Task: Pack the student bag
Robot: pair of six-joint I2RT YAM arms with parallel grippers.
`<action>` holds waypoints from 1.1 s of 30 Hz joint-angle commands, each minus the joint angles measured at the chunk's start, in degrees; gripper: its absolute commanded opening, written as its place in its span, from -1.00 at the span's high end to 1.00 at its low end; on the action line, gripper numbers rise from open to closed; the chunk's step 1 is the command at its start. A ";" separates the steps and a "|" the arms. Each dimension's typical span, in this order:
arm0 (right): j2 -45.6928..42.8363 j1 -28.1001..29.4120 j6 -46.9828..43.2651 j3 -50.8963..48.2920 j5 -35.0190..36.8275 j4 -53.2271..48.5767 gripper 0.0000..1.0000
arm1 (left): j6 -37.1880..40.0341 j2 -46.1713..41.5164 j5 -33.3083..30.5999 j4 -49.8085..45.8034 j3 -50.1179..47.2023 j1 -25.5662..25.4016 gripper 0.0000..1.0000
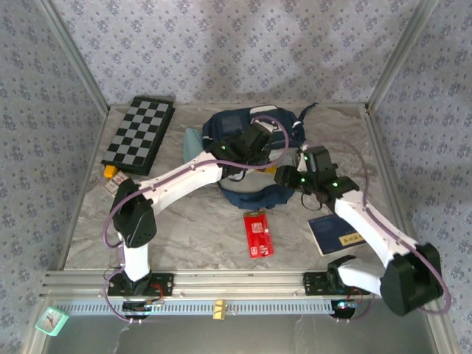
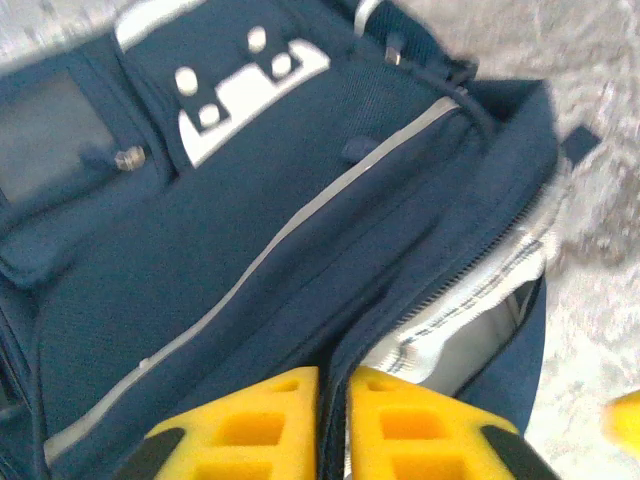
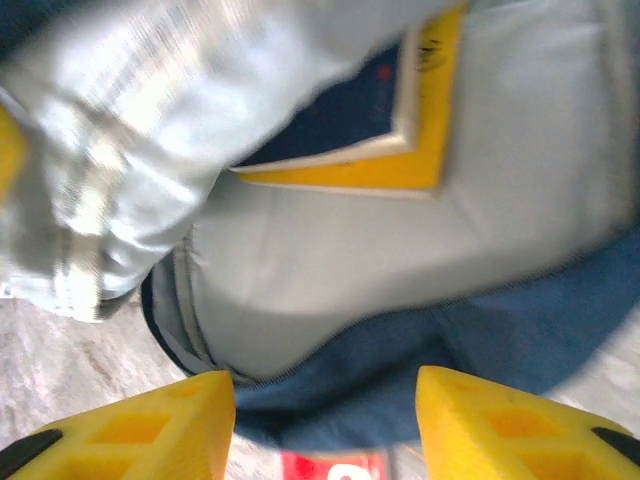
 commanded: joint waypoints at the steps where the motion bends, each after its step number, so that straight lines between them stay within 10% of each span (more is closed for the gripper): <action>1: -5.23 -1.95 1.18 -1.99 3.42 -16.42 -0.11 | -4.84 -5.16 3.13 3.21 -3.58 -1.04 0.39; 13: -18.16 -15.80 7.30 -5.59 10.31 -35.57 -0.43 | -18.16 -5.67 13.59 15.46 -15.26 -11.12 -0.05; 33: -10.37 -40.73 17.17 -15.45 23.85 -27.59 -1.00 | -17.87 9.58 18.96 23.41 -10.14 -16.16 -0.22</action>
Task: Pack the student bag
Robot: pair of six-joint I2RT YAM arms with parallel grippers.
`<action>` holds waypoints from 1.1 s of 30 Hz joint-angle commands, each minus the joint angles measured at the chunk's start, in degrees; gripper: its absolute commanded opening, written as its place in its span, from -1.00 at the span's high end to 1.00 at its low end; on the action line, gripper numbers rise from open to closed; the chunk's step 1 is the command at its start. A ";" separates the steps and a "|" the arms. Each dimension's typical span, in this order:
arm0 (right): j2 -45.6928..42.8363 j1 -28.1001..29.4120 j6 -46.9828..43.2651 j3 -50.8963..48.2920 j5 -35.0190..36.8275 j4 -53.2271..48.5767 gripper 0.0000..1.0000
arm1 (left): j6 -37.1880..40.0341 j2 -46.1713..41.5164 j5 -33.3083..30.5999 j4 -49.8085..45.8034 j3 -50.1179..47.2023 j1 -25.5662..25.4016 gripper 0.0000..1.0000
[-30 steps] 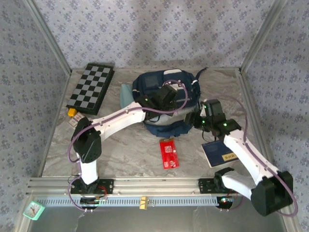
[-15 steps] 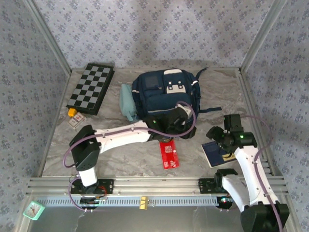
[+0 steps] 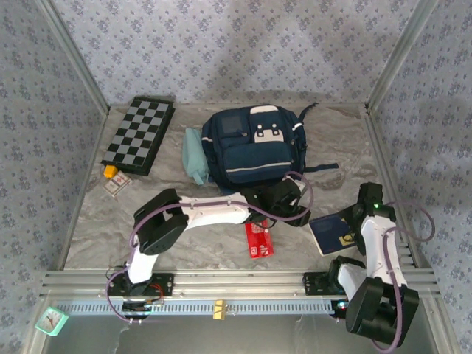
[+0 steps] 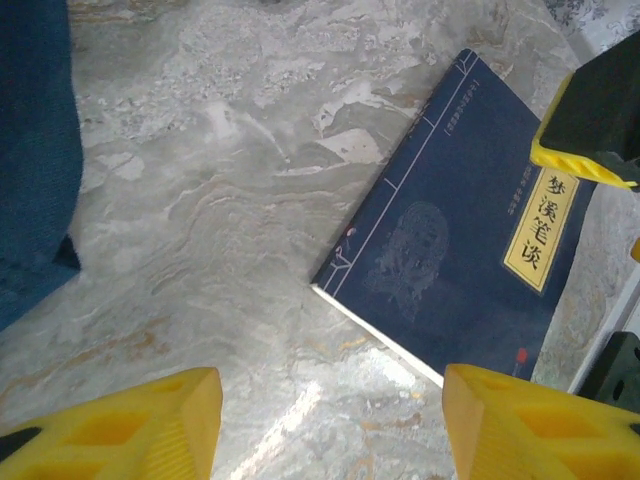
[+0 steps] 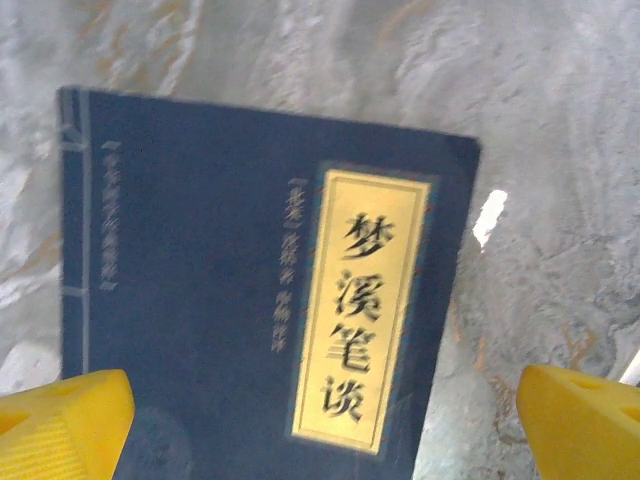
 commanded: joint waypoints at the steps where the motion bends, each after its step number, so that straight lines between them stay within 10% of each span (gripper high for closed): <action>1: 1.26 -2.57 1.81 -1.71 2.49 2.44 -1.00 | -0.20 2.15 1.10 1.95 3.40 -0.35 -0.23; 12: 6.54 -9.94 -5.06 -5.76 -11.66 16.60 -1.00 | -1.02 9.62 -0.38 -0.41 12.96 -0.25 -0.37; 33: 20.48 0.64 -22.44 7.81 -31.18 15.25 -0.77 | -13.54 9.17 -11.57 -7.74 8.79 0.99 -0.36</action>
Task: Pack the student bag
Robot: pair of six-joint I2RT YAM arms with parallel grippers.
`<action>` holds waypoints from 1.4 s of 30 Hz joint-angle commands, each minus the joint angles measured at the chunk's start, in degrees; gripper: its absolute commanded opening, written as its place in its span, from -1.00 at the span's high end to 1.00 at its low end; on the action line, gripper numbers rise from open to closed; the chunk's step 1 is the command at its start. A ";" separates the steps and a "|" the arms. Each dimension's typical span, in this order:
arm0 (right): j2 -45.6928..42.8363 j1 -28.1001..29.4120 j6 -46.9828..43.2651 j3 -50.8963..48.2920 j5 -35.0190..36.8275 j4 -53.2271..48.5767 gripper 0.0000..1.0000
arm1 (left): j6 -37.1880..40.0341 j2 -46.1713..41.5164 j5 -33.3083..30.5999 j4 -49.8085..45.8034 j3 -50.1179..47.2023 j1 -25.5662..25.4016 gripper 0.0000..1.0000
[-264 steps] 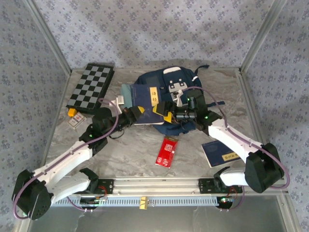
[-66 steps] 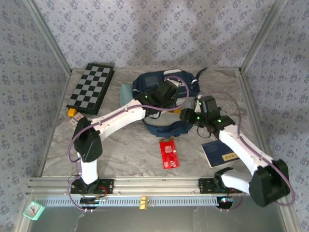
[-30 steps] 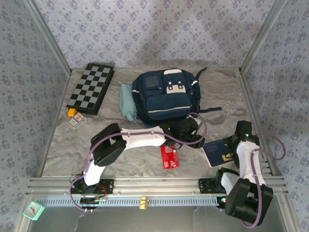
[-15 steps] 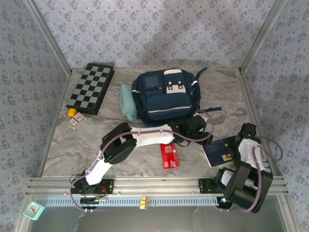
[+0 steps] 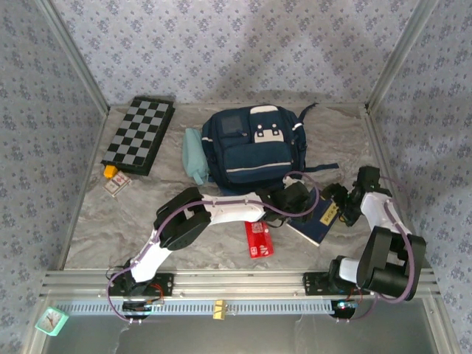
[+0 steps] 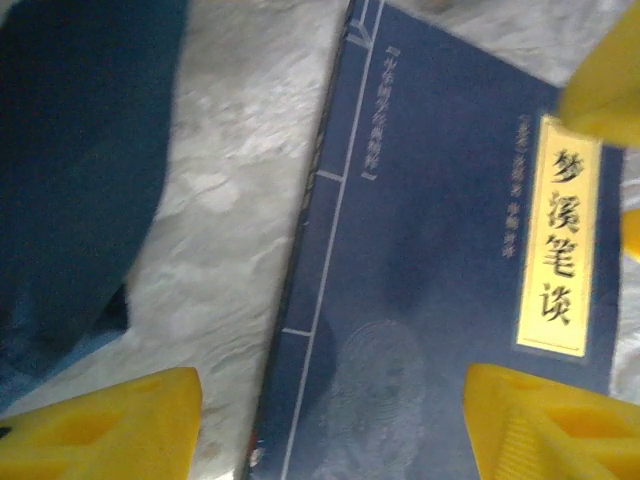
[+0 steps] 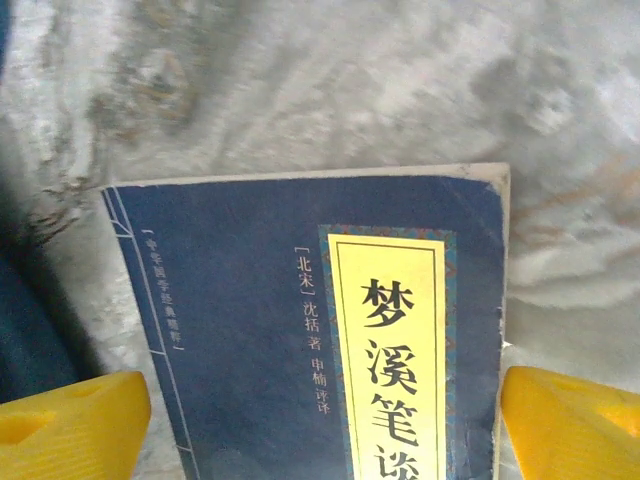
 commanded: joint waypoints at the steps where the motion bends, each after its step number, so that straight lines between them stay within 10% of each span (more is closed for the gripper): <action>1: 0.76 -0.97 -4.65 2.77 -3.30 -5.85 -0.73 | -3.80 -1.58 -2.72 -3.15 -0.12 0.60 -0.33; 15: -7.47 3.60 0.27 -6.36 1.37 -9.52 -0.51 | -0.87 1.08 3.58 -1.69 1.15 2.18 0.04; 42: -13.80 3.57 -2.66 -4.94 -16.20 -9.60 -0.33 | -0.02 4.38 6.63 -2.05 1.82 2.35 0.35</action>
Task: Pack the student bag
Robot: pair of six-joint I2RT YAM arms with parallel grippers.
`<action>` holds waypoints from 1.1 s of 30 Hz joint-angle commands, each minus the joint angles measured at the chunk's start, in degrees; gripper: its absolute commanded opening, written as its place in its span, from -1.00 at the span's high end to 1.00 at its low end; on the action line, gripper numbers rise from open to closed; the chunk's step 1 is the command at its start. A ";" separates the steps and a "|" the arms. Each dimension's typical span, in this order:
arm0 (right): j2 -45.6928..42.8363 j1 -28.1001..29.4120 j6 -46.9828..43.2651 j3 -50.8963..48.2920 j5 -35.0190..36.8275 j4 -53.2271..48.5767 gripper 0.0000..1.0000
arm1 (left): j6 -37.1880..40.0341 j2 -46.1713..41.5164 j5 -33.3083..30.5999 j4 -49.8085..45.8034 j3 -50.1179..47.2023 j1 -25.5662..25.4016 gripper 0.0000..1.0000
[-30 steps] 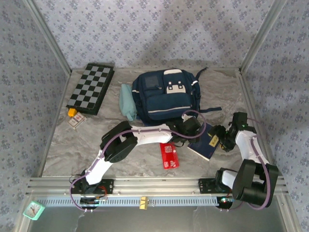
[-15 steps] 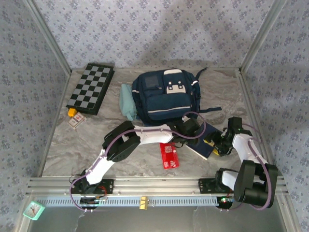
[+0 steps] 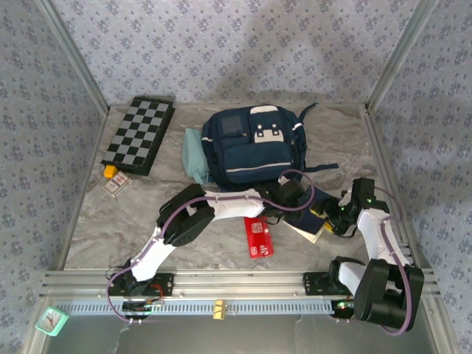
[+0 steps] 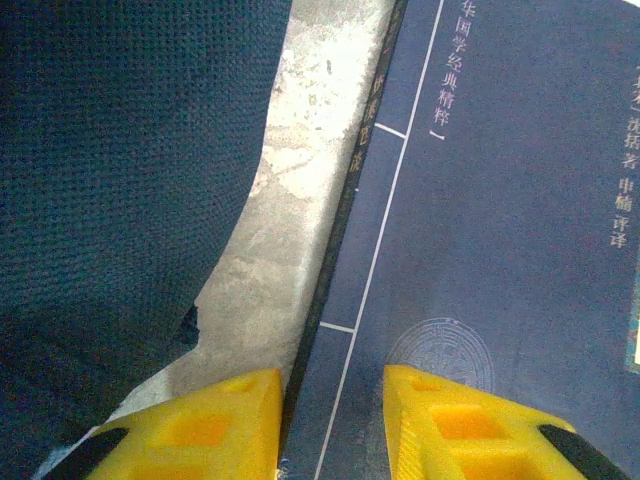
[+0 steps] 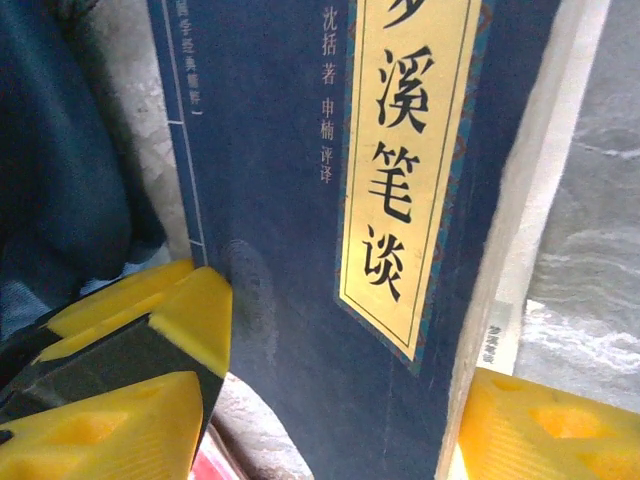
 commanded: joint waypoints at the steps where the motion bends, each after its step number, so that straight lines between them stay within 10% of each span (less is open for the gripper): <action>1: -1.08 -0.17 -1.30 1.76 -5.97 -1.21 -0.32 | 0.53 1.92 2.13 -0.49 1.47 0.06 0.35; 12: -2.53 -1.24 -0.95 1.64 -6.95 -1.86 0.05 | 0.59 1.77 2.17 -0.79 1.59 0.06 0.35; 24: -6.55 -5.47 -0.45 1.46 -9.21 -3.74 0.90 | 0.81 0.23 2.40 -1.40 3.35 -0.03 0.31; 33: -12.66 -5.92 1.75 10.45 -8.96 -7.33 1.00 | 4.30 -10.09 0.32 -3.93 -1.43 0.47 -0.05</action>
